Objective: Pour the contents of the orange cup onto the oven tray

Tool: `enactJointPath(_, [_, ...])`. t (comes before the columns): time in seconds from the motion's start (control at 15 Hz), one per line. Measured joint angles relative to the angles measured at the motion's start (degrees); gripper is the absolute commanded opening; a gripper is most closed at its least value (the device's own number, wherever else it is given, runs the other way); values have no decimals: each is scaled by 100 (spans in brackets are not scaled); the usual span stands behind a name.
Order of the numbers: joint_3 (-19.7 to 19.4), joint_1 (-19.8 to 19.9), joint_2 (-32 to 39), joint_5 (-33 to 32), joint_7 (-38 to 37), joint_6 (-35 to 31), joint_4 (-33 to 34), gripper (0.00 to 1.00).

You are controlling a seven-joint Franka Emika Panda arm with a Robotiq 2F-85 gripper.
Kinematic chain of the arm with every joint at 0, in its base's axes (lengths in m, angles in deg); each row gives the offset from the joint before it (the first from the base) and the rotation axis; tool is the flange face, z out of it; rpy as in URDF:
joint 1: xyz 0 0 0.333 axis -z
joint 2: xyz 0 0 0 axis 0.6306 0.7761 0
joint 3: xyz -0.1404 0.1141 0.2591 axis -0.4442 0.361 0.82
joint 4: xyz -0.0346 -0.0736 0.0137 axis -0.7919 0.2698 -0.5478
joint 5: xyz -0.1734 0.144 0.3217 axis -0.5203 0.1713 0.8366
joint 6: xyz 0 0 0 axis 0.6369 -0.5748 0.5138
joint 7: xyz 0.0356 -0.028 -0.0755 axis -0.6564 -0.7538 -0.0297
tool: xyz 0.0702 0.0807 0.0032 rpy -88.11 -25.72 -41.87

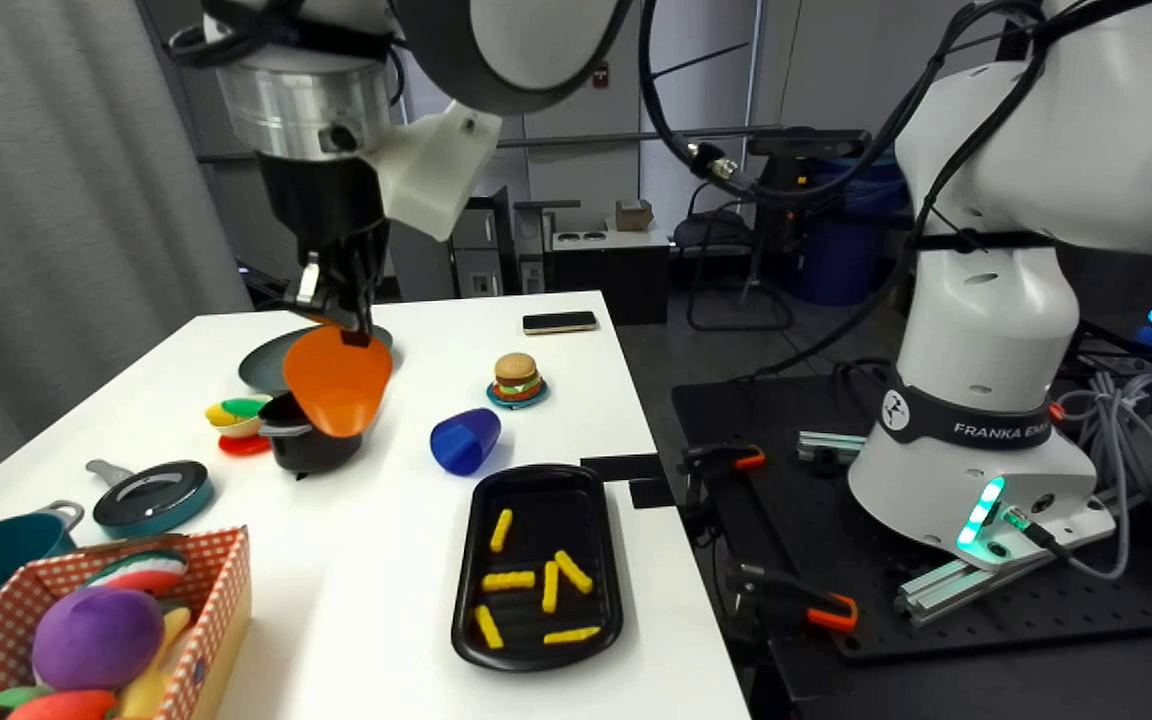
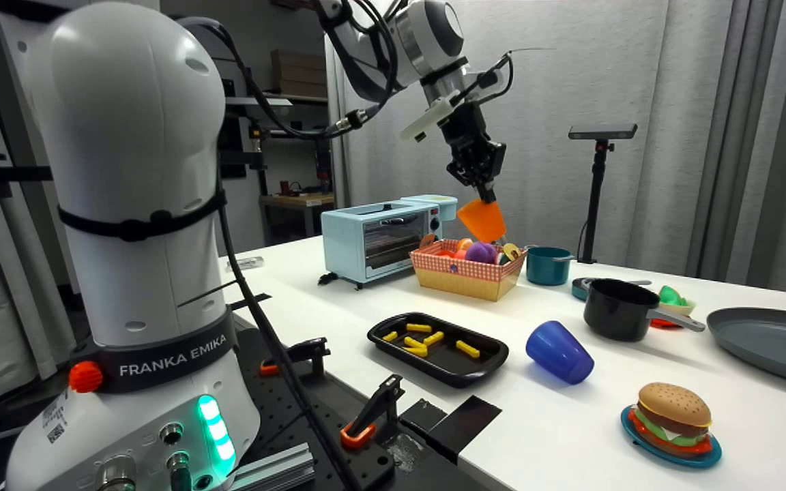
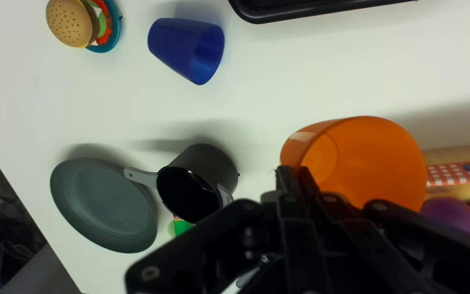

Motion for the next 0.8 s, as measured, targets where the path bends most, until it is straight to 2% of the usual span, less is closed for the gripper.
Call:
enactJointPath(0.27, [-56, 1, -222, 897, 858, 120, -3, 1])
enactJointPath(0.8, [-101, -6, -148, 1159, 1830, 7, -171, 1])
